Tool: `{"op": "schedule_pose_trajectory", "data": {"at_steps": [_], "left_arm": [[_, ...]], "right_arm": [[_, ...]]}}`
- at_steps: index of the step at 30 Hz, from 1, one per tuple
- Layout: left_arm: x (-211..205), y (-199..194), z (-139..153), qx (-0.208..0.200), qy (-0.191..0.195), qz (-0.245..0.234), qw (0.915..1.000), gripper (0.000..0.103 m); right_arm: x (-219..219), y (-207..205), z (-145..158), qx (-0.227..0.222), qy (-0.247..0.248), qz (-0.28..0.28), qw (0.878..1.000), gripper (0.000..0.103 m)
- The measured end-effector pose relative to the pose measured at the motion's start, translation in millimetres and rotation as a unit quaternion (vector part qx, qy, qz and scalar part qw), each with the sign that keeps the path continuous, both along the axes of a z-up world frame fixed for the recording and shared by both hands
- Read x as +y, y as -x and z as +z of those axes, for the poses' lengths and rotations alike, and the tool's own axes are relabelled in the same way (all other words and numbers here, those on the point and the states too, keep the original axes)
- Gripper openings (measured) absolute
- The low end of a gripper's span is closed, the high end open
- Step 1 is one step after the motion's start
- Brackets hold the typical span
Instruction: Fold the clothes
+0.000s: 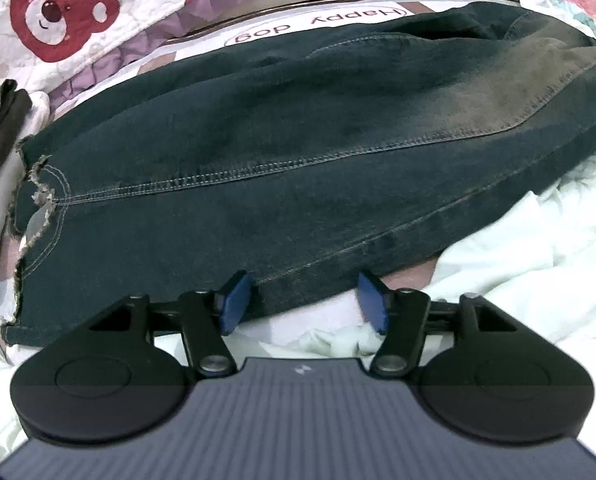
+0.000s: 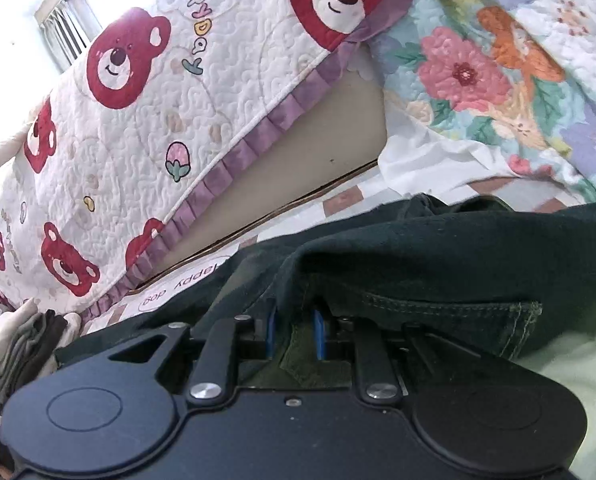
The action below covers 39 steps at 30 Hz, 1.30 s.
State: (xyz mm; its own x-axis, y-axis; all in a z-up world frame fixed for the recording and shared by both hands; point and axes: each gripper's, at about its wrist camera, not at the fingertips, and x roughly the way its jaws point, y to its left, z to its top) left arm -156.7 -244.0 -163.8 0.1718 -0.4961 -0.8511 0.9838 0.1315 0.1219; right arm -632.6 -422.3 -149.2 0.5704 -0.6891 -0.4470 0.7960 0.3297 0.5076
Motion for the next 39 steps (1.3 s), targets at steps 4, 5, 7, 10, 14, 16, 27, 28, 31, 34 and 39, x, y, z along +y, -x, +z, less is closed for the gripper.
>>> {"op": "schedule_pose_trajectory", "data": {"at_steps": [4,5,7,10,14,16,27,28,31,34,39], "left_arm": [[0.3,16.9,6.1,0.0,0.006,-0.051,0.9987,0.036],[-1.0,23.6,6.1,-0.01,0.007,-0.061,0.998,0.036],[-5.5,33.7,4.0,-0.028,0.01,-0.07,0.9971,0.038],[-15.5,40.5,-2.4,-0.046,0.021,-0.067,0.9964,0.05],[-26.8,47.1,-8.4,-0.075,0.036,-0.081,0.9932,0.058],[-35.6,43.6,-7.1,-0.066,0.04,-0.056,0.9954,0.058],[-28.6,37.4,27.5,-0.025,0.141,0.05,0.9885,0.013],[-22.7,39.1,31.2,-0.02,0.15,0.053,0.9871,0.012],[-3.7,43.5,42.5,-0.032,0.171,0.051,0.9835,0.012],[9.4,43.1,48.9,-0.016,0.188,0.069,0.9797,0.012],[25.7,45.0,53.8,-0.006,0.192,0.079,0.9782,0.012]], "right_arm": [[-22.7,-5.9,9.3,0.011,-0.021,0.003,1.0,0.022],[-26.7,-7.0,10.5,0.011,-0.029,0.004,1.0,0.022],[-32.2,-9.0,10.7,0.014,-0.042,0.007,0.999,0.022],[-37.2,-11.2,8.5,0.016,-0.061,0.009,0.998,0.022],[-32.9,-8.6,9.6,-0.039,-0.106,-0.005,0.994,0.027],[-26.2,-13.4,9.2,-0.073,-0.126,-0.001,0.989,0.032],[32.4,-35.1,-17.6,-0.182,-0.157,0.041,0.97,0.046],[37.5,-34.6,-29.3,-0.199,-0.164,0.038,0.965,0.046],[43.3,-42.5,-61.6,-0.206,-0.222,0.025,0.953,0.046],[49.7,-56.2,-70.1,-0.168,-0.232,0.023,0.958,0.053],[50.7,-75.5,-49.8,-0.111,-0.175,0.047,0.977,0.007]]}}
